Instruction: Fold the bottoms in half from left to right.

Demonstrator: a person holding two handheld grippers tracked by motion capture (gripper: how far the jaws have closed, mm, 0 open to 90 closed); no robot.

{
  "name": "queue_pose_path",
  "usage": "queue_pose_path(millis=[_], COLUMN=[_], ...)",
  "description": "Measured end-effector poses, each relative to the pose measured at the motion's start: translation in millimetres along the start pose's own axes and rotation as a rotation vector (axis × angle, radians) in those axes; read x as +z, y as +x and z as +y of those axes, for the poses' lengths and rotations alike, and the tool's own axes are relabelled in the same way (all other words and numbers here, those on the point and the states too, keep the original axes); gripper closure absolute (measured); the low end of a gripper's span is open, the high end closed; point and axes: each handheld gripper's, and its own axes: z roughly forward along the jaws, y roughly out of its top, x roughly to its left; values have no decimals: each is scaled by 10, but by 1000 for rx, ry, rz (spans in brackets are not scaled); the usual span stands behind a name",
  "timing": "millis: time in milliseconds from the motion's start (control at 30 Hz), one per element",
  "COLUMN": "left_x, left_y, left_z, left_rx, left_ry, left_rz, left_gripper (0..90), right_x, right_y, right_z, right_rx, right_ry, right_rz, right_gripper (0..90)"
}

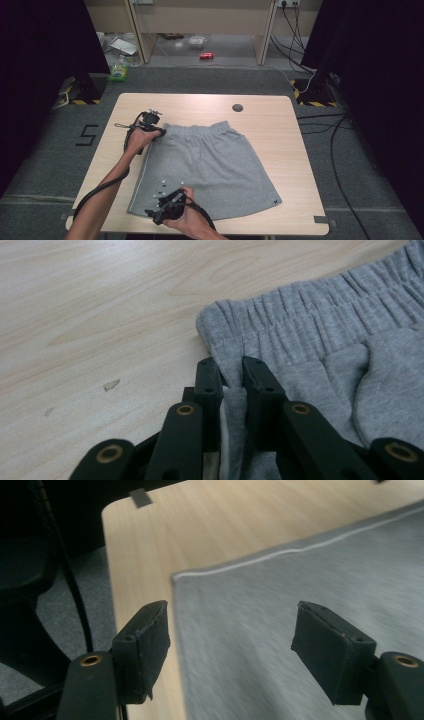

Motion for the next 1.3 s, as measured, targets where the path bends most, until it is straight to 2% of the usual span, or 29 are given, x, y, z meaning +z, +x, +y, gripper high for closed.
queue_pose_path(millis=[67, 100, 200, 367, 633, 700, 733, 767, 800, 833, 867, 900, 933, 967, 1000, 1033, 1067, 1167, 1233, 1300], left_x=[0, 0, 0, 0, -3, -2, -2, -2, -2, -2, -2, -2, -2, -2, -3, -3, -5, -36, -57, -149], left_y=[5, 11, 16, -5, -5, -8, -8, -7, -6, -8, -8, -18, -18, -20, -19, -19, -6, 6, 6, -18], left_z=[-3, -5, -12, -4, -14, -14, -14, -14, -15, -18, -18, -17, -17, -14, -15, -15, -17, 9, 30, 120], left_rx=[-3, -5, -10, 5, 5, 5, 5, 7, 6, 5, 5, 11, 11, 12, 10, 10, -8, -33, -36, -43], left_ry=[-1, -3, -7, -2, -8, -8, -8, -8, -9, -12, -12, -11, -11, -12, -15, -15, -27, -41, -46, -61], left_rz=[-5, -8, -11, 3, 4, 5, 5, 6, 6, 6, 6, 12, 12, 13, 13, 13, 0, -22, -28, -38], left_gripper=[775, 775, 774, 774, 773, 773, 773, 773, 773, 773, 773, 774, 774, 775, 776, 779, 783, 789, 790, 791], right_x=[47, 138, 220, 423, 610, 612, 612, 611, 602, 600, 600, 586, 586, 580, 574, 574, 554, 466, 416, 235], right_y=[25, 69, 110, 202, 256, 259, 259, 263, 251, 235, 235, 192, 192, 164, 153, 153, 126, 97, 69, 26], right_z=[11, 30, 51, 80, 98, 115, 115, 121, 123, 122, 122, 108, 108, 102, 99, 99, 95, 120, 137, 176], right_rx=[-6, -15, -10, 2, -30, -76, -76, -84, -77, -83, -83, -88, -88, -74, -52, -52, -28, -23, -38, -28], right_ry=[3, 13, 17, 54, 106, 125, 125, 133, 135, 130, 130, 119, 119, 115, 114, 114, 104, 84, 68, 29], right_rz=[3, 13, 19, 32, -3, -29, -29, -41, -51, -50, -50, -47, -47, -39, -29, -29, -9, 0, 2, -1], right_gripper=[310, 322, 346, 387, 453, 506, 506, 548, 641, 690, 690, 791, 791, 841, 850, 850, 862, 864, 865, 866])
